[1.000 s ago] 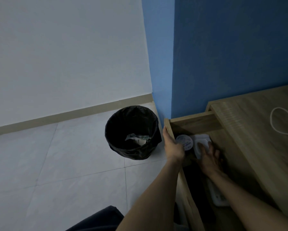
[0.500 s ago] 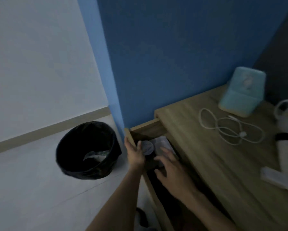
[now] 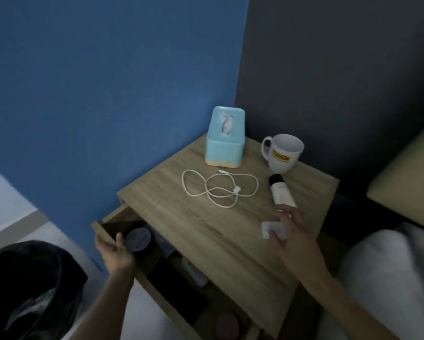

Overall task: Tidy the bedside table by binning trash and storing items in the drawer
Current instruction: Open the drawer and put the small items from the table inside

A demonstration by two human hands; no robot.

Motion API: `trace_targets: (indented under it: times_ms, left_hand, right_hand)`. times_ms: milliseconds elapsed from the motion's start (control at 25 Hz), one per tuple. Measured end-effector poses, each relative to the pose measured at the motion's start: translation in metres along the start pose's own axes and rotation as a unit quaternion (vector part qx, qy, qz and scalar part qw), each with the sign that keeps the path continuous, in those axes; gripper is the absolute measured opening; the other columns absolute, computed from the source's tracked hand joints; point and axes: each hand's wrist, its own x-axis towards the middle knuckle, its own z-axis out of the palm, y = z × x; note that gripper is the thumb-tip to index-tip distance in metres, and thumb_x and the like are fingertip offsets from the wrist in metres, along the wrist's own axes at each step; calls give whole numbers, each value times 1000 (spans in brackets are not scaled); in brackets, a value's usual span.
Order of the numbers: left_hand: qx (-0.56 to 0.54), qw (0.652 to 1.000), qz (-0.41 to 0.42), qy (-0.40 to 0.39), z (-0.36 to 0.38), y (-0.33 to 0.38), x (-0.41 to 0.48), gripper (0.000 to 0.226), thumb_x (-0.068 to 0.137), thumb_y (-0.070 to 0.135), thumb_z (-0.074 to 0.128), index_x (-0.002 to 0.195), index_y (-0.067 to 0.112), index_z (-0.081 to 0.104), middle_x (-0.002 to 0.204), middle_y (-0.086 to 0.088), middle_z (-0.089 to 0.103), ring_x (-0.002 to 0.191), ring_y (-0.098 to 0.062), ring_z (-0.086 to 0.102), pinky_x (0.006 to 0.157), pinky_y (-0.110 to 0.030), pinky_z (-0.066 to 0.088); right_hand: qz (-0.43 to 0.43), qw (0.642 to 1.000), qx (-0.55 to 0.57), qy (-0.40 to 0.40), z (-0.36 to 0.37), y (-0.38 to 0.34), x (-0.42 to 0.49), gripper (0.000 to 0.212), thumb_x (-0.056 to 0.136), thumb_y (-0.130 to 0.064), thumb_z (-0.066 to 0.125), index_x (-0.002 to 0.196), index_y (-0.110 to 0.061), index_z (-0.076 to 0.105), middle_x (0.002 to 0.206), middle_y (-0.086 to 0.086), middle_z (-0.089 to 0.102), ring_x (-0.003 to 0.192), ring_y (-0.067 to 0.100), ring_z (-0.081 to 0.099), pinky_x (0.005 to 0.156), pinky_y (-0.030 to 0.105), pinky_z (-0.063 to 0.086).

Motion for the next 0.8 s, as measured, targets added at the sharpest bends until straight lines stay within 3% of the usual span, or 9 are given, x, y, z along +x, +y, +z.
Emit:
trace_targets:
  times_ms: [160,400,520,640,800]
  left_hand:
    - [6,1000,0,-8,2,3,-3,58,99,26,40,148,17,12,152,-14,31,138,-32,33,114,-46,28]
    - [15,1000,1,-5,0,10,-7,52,98,16,39,146,17,17,146,-15,38,131,-36,40,110,-48,33]
    - [18,1000,0,2,-3,12,-11,56,97,11,40,147,15,16,149,-15,35,134,-34,38,111,-43,32]
    - [13,1000,-1,4,-11,16,-16,58,97,7,40,148,13,14,152,-14,31,136,-33,35,111,-40,30]
    - [0,1000,6,0,-32,16,-25,58,96,5,41,148,9,15,152,-14,30,138,-31,34,111,-35,29]
  right_hand:
    - [2,990,-94,-101,-3,28,5,53,81,-40,59,127,-17,48,133,3,50,124,24,40,99,43,42]
    - [-13,985,-137,-108,6,16,11,41,88,-37,50,127,-25,46,130,-1,51,123,21,38,97,40,33]
    - [-32,989,-95,-113,19,-13,8,42,84,-38,57,123,-24,51,121,0,55,115,20,45,92,36,34]
    - [-62,991,-22,-113,42,-41,2,42,72,-27,73,111,-12,62,102,11,63,98,31,56,82,37,43]
    - [-137,986,3,-93,71,-82,-11,34,66,-25,75,95,-8,66,83,15,64,79,36,58,67,37,49]
